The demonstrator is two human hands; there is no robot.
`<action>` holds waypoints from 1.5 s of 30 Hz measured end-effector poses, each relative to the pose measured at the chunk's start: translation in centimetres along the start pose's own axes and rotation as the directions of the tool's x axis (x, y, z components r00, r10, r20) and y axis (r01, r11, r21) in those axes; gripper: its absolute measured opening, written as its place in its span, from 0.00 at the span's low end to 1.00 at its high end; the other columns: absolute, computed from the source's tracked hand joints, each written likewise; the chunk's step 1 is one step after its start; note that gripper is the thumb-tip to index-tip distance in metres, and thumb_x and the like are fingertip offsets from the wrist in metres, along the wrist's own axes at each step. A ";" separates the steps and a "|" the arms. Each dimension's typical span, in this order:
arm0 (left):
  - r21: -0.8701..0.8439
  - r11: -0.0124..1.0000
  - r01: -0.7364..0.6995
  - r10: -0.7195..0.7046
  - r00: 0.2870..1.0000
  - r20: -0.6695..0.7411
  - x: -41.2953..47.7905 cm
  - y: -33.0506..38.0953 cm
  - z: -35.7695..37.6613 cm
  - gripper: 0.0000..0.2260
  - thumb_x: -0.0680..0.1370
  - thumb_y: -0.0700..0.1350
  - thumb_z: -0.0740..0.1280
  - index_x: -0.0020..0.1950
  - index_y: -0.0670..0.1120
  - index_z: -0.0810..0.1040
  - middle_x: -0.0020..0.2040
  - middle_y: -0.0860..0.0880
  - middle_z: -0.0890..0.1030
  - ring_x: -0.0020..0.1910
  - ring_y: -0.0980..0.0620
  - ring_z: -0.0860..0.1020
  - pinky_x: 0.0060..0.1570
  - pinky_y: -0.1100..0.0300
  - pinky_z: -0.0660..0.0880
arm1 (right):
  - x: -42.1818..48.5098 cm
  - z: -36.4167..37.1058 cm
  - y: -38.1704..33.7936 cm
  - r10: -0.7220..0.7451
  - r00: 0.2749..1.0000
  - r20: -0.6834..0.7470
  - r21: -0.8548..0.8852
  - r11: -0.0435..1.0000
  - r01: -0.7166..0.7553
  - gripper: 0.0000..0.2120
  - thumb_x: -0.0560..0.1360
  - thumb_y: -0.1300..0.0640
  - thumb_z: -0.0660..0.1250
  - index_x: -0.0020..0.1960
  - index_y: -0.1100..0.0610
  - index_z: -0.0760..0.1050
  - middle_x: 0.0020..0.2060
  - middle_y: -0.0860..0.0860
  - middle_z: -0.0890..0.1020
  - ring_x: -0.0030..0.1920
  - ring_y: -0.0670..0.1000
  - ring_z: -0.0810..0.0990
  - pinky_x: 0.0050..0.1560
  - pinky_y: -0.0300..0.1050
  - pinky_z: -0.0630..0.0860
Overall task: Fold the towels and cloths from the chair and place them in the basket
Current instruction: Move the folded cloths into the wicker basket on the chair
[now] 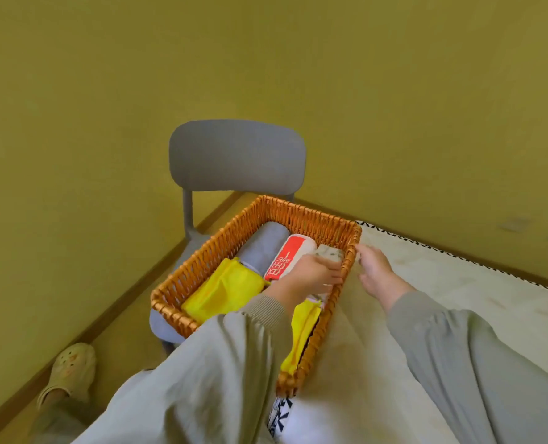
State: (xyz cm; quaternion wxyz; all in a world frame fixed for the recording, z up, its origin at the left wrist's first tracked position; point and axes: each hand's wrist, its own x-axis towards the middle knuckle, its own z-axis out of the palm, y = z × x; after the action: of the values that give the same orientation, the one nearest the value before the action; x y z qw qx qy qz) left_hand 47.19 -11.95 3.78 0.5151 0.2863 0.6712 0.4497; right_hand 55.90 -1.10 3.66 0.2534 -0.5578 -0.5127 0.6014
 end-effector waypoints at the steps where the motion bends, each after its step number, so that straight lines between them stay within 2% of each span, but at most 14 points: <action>1: 0.028 1.000 0.015 -0.014 0.999 -0.039 0.3 0.0 -0.1 0.13 0.79 0.30 0.58 0.62 0.32 0.74 0.42 0.45 0.78 0.36 0.55 0.77 0.36 0.65 0.74 | -0.2 -0.3 0.4 0.032 0.999 -0.010 -0.016 0.999 -0.032 0.18 0.79 0.57 0.61 0.67 0.62 0.68 0.62 0.56 0.73 0.65 0.58 0.70 0.63 0.51 0.66; 5: 0.077 0.997 0.020 -0.005 0.981 -0.196 1.1 -1.3 -2.2 0.12 0.79 0.30 0.58 0.60 0.29 0.75 0.32 0.47 0.82 0.29 0.57 0.77 0.29 0.65 0.72 | -1.4 1.5 2.6 0.195 0.977 0.084 -0.139 0.973 -0.182 0.27 0.74 0.56 0.69 0.69 0.61 0.66 0.64 0.56 0.73 0.65 0.59 0.71 0.61 0.53 0.70; 9: 0.351 0.935 0.045 0.049 0.966 -0.255 1.3 -2.3 -4.5 0.13 0.78 0.34 0.61 0.60 0.39 0.79 0.58 0.41 0.81 0.48 0.50 0.81 0.48 0.57 0.77 | 0.5 3.5 4.9 0.139 0.990 -0.010 -0.240 0.961 -0.137 0.25 0.68 0.66 0.65 0.65 0.60 0.68 0.57 0.60 0.77 0.52 0.64 0.79 0.49 0.61 0.80; 13: 0.795 0.601 0.076 0.285 0.909 -0.303 0.8 -3.2 -7.3 0.23 0.75 0.35 0.62 0.70 0.46 0.72 0.70 0.44 0.71 0.70 0.46 0.67 0.65 0.53 0.68 | -0.8 3.0 3.4 0.076 0.994 -0.084 -0.276 0.956 -0.097 0.09 0.76 0.66 0.60 0.55 0.60 0.70 0.46 0.56 0.76 0.32 0.54 0.75 0.19 0.38 0.71; 15: 0.894 0.416 0.169 0.481 0.793 -0.374 -0.1 -3.8 -9.8 0.29 0.74 0.37 0.63 0.75 0.47 0.62 0.75 0.44 0.62 0.74 0.44 0.58 0.71 0.47 0.59 | -0.3 2.5 2.9 0.033 0.995 -0.098 -0.302 0.951 -0.062 0.07 0.75 0.67 0.60 0.51 0.59 0.71 0.43 0.56 0.75 0.32 0.53 0.72 0.22 0.36 0.67; 17: 0.869 0.349 0.352 0.486 0.725 -0.488 -0.6 -5.0 -12.8 0.33 0.75 0.39 0.62 0.77 0.47 0.53 0.76 0.43 0.57 0.75 0.42 0.55 0.70 0.44 0.56 | 0.1 2.3 2.7 0.018 0.994 -0.111 -0.326 0.944 -0.053 0.07 0.72 0.69 0.61 0.46 0.60 0.73 0.39 0.55 0.75 0.33 0.53 0.72 0.27 0.39 0.68; 19: 0.749 0.471 0.466 0.271 0.731 -0.626 -0.8 -6.2 -15.2 0.30 0.77 0.43 0.61 0.77 0.45 0.52 0.73 0.40 0.64 0.71 0.39 0.65 0.65 0.46 0.65 | 0.1 2.2 2.7 0.021 0.995 -0.100 -0.374 0.926 -0.057 0.07 0.70 0.70 0.62 0.40 0.59 0.72 0.36 0.54 0.74 0.32 0.52 0.71 0.31 0.41 0.70; 21: 0.621 0.621 0.478 0.051 0.767 -0.640 -1.0 -7.0 -16.4 0.20 0.76 0.44 0.61 0.67 0.41 0.67 0.60 0.40 0.76 0.58 0.40 0.76 0.54 0.51 0.75 | 0.2 2.3 2.7 0.016 0.996 -0.090 -0.401 0.915 -0.050 0.08 0.69 0.70 0.62 0.37 0.58 0.71 0.34 0.53 0.73 0.32 0.52 0.71 0.37 0.43 0.72; 25: 0.583 0.674 0.454 0.029 0.772 -0.635 -2.6 -7.5 -17.0 0.03 0.74 0.39 0.60 0.42 0.41 0.73 0.43 0.43 0.76 0.43 0.43 0.77 0.39 0.56 0.73 | -0.2 2.8 2.1 -0.039 0.998 -0.050 -0.447 0.895 0.013 0.07 0.69 0.69 0.62 0.44 0.60 0.76 0.35 0.54 0.75 0.34 0.53 0.74 0.43 0.46 0.75; 30: 0.551 0.731 0.401 0.088 0.746 -0.660 -5.0 -7.0 -18.2 0.08 0.73 0.46 0.64 0.46 0.42 0.77 0.43 0.44 0.80 0.40 0.44 0.78 0.37 0.57 0.72 | -1.7 3.5 -1.3 -0.138 0.990 0.031 -0.485 0.864 0.136 0.05 0.73 0.66 0.61 0.47 0.61 0.74 0.43 0.57 0.76 0.47 0.59 0.76 0.48 0.47 0.73; 35: 0.610 0.679 0.409 0.171 0.720 -0.673 -8.5 -3.6 -20.9 0.05 0.72 0.44 0.64 0.45 0.43 0.76 0.40 0.45 0.77 0.40 0.44 0.77 0.37 0.58 0.71 | -3.5 5.0 -5.9 -0.184 0.977 0.107 -0.517 0.829 0.213 0.12 0.74 0.68 0.61 0.56 0.65 0.75 0.52 0.61 0.78 0.40 0.55 0.71 0.43 0.43 0.68; 38: 0.569 0.703 0.427 0.135 0.706 -0.696 -10.7 -1.4 -23.3 0.05 0.72 0.42 0.64 0.45 0.43 0.77 0.40 0.45 0.78 0.40 0.46 0.77 0.35 0.58 0.72 | -4.7 7.4 -8.2 -0.179 0.972 0.151 -0.523 0.820 0.232 0.14 0.75 0.68 0.61 0.60 0.65 0.72 0.53 0.60 0.76 0.34 0.52 0.69 0.40 0.41 0.67; 41: 0.511 0.714 0.479 0.057 0.687 -0.724 -13.1 -1.2 -26.7 0.09 0.70 0.41 0.64 0.47 0.42 0.79 0.41 0.44 0.79 0.40 0.46 0.78 0.36 0.58 0.75 | -6.2 11.4 -8.9 -0.145 0.972 0.183 -0.501 0.837 0.219 0.14 0.74 0.69 0.61 0.60 0.66 0.71 0.54 0.59 0.76 0.46 0.57 0.74 0.45 0.45 0.70; 45: 0.426 0.738 0.523 -0.115 0.720 -0.685 -15.6 -1.9 -31.9 0.09 0.67 0.39 0.68 0.46 0.39 0.80 0.40 0.42 0.81 0.37 0.45 0.81 0.34 0.56 0.80 | -7.5 16.9 -8.2 -0.085 0.976 0.199 -0.532 0.827 0.181 0.11 0.73 0.69 0.62 0.55 0.63 0.73 0.49 0.57 0.77 0.44 0.55 0.72 0.45 0.46 0.71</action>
State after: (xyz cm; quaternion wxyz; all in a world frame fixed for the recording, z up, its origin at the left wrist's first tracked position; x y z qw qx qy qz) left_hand 21.79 -35.81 10.92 0.2230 0.1414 0.9471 0.1823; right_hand 39.82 -10.50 11.67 0.0811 -0.5175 -0.7201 0.4550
